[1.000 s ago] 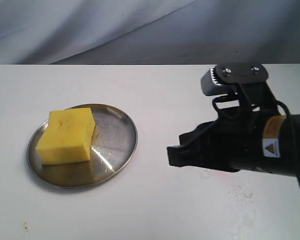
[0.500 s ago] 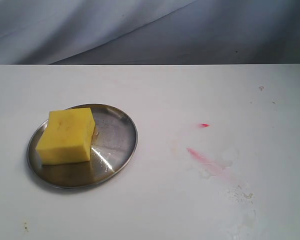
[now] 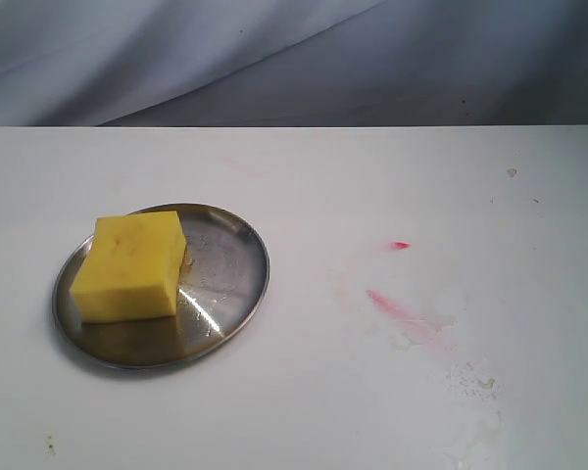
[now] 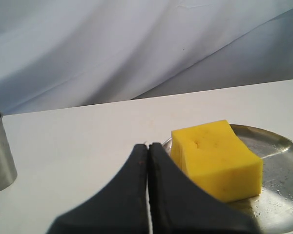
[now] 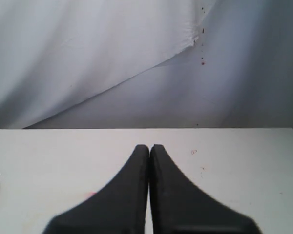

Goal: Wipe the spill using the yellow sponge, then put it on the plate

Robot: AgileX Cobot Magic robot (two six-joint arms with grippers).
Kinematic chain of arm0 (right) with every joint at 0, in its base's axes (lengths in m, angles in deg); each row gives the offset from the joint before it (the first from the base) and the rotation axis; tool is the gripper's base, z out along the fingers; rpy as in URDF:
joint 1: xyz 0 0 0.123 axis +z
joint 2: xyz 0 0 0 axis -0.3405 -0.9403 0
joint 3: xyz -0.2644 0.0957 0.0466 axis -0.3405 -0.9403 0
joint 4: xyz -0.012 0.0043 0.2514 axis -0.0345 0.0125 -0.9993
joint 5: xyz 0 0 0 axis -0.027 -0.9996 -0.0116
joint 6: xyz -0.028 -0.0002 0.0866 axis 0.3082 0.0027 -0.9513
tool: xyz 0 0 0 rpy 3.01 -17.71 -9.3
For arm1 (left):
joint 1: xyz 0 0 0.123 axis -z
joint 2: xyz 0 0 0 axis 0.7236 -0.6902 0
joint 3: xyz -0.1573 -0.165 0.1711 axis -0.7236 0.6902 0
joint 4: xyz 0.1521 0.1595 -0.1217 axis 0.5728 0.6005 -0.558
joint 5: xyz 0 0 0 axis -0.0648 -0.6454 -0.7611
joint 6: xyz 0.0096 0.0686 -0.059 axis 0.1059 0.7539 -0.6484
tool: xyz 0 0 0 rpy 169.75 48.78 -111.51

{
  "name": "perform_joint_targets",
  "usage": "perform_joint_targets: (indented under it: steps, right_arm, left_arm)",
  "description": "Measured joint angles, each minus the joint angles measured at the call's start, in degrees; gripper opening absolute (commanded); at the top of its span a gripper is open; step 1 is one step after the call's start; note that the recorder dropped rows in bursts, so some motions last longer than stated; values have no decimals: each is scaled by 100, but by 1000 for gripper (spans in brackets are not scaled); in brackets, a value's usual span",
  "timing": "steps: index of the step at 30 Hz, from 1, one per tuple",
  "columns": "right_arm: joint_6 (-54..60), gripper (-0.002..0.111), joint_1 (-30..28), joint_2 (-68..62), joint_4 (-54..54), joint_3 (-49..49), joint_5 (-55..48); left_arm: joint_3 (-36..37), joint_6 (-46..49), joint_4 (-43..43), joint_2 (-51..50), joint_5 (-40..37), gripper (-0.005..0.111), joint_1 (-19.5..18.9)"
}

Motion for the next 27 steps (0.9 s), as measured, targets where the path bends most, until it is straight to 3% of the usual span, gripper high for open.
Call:
perform_joint_targets:
  steps: [27]
  right_arm:
    - [380,0,-265,284,-218,0,0]
  left_arm:
    - [0,0,0,0,0,0,0]
